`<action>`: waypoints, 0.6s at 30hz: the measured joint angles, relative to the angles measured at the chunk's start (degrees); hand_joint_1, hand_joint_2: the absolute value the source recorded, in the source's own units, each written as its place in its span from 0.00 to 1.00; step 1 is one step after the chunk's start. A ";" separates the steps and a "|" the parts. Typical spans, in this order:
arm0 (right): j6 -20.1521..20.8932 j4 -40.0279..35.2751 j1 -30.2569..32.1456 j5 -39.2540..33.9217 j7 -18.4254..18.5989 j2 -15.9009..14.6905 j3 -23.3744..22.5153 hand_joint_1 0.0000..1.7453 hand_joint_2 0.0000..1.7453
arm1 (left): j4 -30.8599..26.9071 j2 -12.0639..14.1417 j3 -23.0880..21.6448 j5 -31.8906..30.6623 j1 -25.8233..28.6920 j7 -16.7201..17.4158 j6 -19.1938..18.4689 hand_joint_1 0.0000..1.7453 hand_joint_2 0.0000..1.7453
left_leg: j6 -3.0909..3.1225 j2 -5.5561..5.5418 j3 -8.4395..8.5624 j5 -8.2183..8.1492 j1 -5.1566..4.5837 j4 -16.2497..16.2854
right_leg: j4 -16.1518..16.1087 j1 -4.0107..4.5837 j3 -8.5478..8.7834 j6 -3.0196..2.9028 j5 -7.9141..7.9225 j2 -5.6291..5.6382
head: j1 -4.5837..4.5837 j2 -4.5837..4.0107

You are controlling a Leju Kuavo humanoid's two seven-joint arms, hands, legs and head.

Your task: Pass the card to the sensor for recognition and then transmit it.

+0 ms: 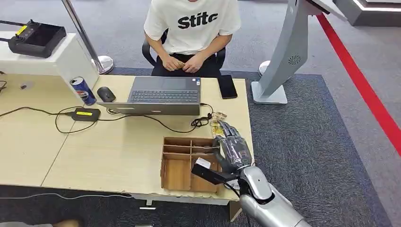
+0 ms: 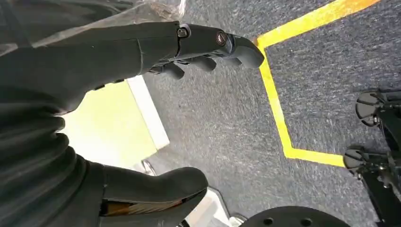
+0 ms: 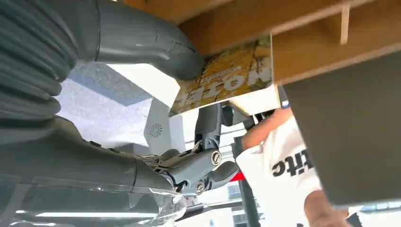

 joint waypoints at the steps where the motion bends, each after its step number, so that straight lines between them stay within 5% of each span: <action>1: -0.74 -0.04 0.08 -0.26 0.00 -0.04 -0.11 1.00 1.00 | 0.00 0.00 0.11 0.28 0.04 0.06 0.20 0.00 1.00 | 0.00 0.00 0.00 0.00 0.00 0.00 | 0.00 0.00 0.00 0.00 0.00 0.00 | 0.00 0.00; 9: -8.74 -6.63 3.05 -1.35 1.77 -1.27 -3.41 1.00 1.00 | -0.04 0.00 0.24 3.21 0.20 0.41 2.16 0.00 1.00 | 0.00 0.00 0.00 0.00 0.00 0.01 | 0.00 -0.01 -0.03 0.00 0.00 0.00 | 0.00 0.00; 18: -9.22 -21.97 7.75 1.36 4.98 -4.85 -11.89 1.00 1.00 | -0.35 -0.02 0.22 5.09 0.37 0.96 3.19 0.00 1.00 | 0.00 0.00 0.00 0.00 0.00 0.00 | -0.02 -0.01 -0.03 0.00 0.00 0.02 | 0.00 0.00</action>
